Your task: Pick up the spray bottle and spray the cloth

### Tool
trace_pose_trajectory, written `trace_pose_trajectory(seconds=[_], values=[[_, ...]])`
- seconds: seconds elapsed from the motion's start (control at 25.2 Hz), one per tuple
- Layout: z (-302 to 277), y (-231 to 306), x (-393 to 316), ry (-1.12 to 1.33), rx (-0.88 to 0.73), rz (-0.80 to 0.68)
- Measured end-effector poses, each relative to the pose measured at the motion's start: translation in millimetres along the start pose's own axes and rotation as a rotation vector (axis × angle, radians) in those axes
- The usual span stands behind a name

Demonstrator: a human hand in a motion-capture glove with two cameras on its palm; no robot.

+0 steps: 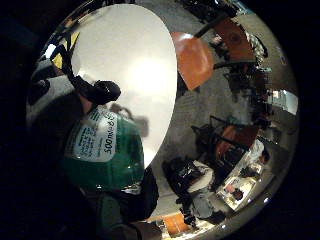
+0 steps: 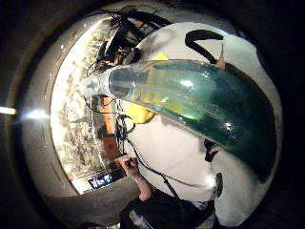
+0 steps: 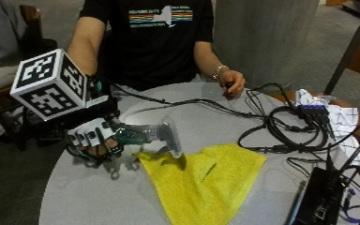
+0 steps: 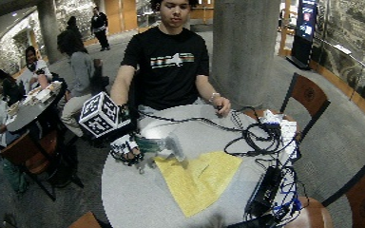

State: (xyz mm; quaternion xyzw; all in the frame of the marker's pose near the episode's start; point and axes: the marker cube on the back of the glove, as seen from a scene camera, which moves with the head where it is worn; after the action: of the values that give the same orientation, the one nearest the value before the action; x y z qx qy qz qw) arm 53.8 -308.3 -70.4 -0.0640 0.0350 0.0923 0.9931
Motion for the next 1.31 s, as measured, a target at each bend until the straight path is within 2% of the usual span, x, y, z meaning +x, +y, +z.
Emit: trace_pose_trajectory(seconds=[0.44,1.31], values=[[-5,-1,-2,0.052,-0.039,0.051],[1,4,-15,0.075,-0.06,0.031]])
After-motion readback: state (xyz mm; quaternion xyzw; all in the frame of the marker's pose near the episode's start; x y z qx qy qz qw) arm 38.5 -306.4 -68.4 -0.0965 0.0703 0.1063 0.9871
